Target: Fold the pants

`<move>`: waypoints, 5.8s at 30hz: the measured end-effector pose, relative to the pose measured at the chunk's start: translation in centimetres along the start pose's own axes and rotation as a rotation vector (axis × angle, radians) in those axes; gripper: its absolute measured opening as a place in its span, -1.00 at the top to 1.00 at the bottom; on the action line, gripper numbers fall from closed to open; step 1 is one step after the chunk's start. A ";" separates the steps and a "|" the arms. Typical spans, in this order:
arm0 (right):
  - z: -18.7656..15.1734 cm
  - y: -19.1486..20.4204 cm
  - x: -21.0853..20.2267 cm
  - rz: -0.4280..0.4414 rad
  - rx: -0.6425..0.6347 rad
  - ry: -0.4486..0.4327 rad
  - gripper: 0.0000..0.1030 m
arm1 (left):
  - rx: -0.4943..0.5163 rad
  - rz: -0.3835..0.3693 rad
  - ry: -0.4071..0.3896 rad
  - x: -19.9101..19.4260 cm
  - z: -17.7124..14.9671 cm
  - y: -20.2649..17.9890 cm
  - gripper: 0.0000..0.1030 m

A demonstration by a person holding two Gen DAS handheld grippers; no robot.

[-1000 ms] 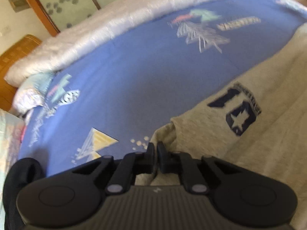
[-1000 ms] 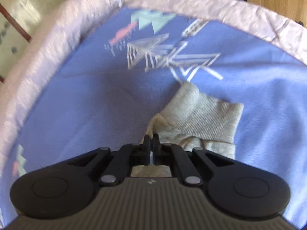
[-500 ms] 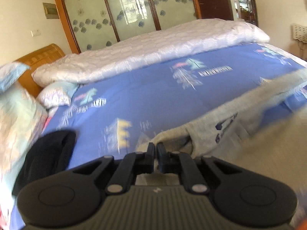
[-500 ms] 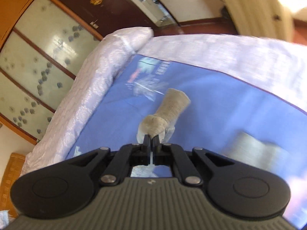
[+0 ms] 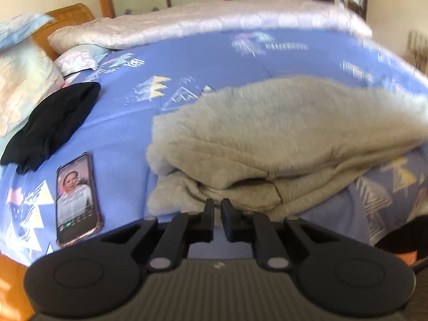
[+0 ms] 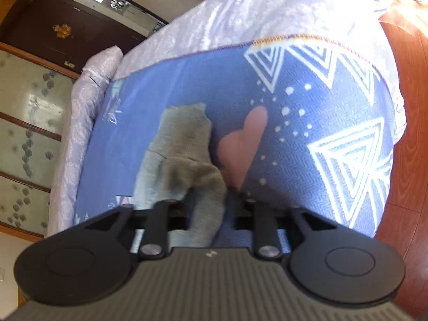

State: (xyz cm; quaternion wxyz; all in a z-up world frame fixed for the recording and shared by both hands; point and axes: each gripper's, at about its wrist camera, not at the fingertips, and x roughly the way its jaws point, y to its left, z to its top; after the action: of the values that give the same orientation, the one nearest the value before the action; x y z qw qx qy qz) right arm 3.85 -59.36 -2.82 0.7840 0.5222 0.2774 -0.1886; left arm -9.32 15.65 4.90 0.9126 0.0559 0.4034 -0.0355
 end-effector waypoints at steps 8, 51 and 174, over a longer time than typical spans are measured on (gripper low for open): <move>-2.5 2.7 -3.4 0.021 -0.164 -0.137 -0.01 | -0.499 -0.112 -0.017 0.0 1.4 9.1 0.08; -0.3 9.2 3.5 -0.137 -0.646 -0.147 -0.01 | -0.477 -0.079 0.116 5.7 6.2 1.5 0.24; -20.8 11.0 1.0 0.349 -0.753 0.329 0.48 | -0.014 -0.254 0.097 12.8 10.6 -20.3 -0.04</move>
State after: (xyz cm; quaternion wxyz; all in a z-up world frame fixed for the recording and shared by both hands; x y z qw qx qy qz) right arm 6.17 -35.88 -1.86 0.8851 0.2623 0.3555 0.1462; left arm 4.80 -6.10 1.05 0.8807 -0.0006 0.4509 -0.1453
